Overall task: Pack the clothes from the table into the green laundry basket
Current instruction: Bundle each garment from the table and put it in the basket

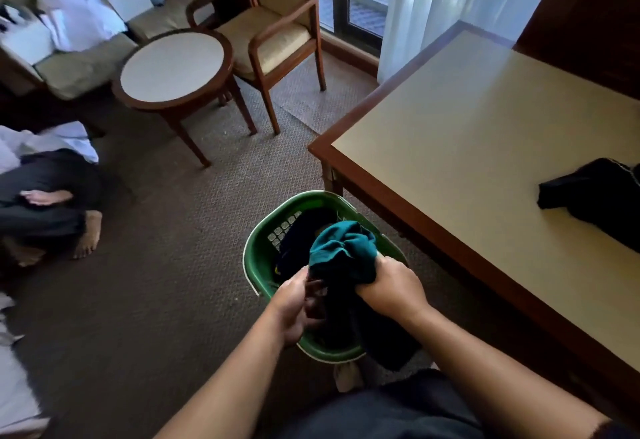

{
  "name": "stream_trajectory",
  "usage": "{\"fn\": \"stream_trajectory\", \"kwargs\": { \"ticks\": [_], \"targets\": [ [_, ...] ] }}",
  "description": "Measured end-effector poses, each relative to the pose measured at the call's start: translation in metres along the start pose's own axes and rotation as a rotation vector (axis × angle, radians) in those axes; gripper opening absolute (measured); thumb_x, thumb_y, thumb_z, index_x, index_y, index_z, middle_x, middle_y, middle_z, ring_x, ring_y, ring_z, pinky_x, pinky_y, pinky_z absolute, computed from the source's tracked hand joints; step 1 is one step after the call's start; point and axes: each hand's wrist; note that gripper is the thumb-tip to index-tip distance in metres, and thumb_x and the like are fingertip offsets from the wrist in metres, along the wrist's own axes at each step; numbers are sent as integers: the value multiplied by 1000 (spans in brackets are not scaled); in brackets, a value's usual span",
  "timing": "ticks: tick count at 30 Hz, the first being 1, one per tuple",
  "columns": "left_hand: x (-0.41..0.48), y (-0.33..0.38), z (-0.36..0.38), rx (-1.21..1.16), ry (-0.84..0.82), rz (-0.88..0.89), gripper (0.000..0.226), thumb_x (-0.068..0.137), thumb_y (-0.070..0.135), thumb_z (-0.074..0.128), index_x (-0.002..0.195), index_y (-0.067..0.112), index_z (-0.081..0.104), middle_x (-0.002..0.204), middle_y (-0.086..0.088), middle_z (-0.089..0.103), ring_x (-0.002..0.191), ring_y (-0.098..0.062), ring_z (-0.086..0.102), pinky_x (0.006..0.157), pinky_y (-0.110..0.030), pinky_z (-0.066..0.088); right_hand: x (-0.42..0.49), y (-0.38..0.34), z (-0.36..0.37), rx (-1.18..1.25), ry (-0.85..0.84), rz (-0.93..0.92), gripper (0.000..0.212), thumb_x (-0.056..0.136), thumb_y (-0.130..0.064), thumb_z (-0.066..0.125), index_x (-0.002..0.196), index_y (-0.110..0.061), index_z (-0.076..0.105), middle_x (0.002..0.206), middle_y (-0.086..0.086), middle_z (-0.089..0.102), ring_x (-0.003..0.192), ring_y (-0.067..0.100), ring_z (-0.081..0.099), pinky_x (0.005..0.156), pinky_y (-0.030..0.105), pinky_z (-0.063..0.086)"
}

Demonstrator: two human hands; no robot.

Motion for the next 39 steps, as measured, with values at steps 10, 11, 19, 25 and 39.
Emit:
{"fn": "stream_trajectory", "kwargs": {
  "ticks": [10,11,19,25,39],
  "targets": [
    [-3,9,7,-24,81,224,17,101,34,60,116,26,64,109,-7,73,83,-24,69,69,-40,57,27,-29,10,-6,26,-20,60,67,-66,61,119,-36,53,105,-2,57,100,28,64,87,42,54],
    [-3,12,8,6,86,255,20,101,34,59,118,23,64,110,-9,74,82,-24,71,68,-41,58,29,-29,10,-4,30,-21,61,67,-66,62,119,-36,55,109,-1,54,103,29,61,89,43,54],
    [10,11,1,288,139,336,47,103,27,57,148,20,47,104,4,69,103,-23,70,90,-39,57,40,-15,6,-21,-88,-30,77,86,-44,61,154,-21,34,155,1,41,139,23,44,111,40,42],
    [12,8,11,362,126,355,46,102,18,55,147,16,49,118,0,66,106,-18,71,95,-36,57,26,1,4,42,-119,-29,63,95,-29,54,154,-19,36,152,2,48,135,18,49,108,33,44],
    [-26,62,153,493,-302,697,35,98,-2,55,127,13,67,116,-2,75,112,-12,71,92,-25,57,-40,23,-92,294,358,-91,61,96,-14,50,155,-20,34,155,-3,42,142,6,36,117,21,28]
  ]
}}
Point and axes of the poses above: each hand's wrist, its own x-axis towards the middle knuckle, its own z-axis out of the palm, y = z × x
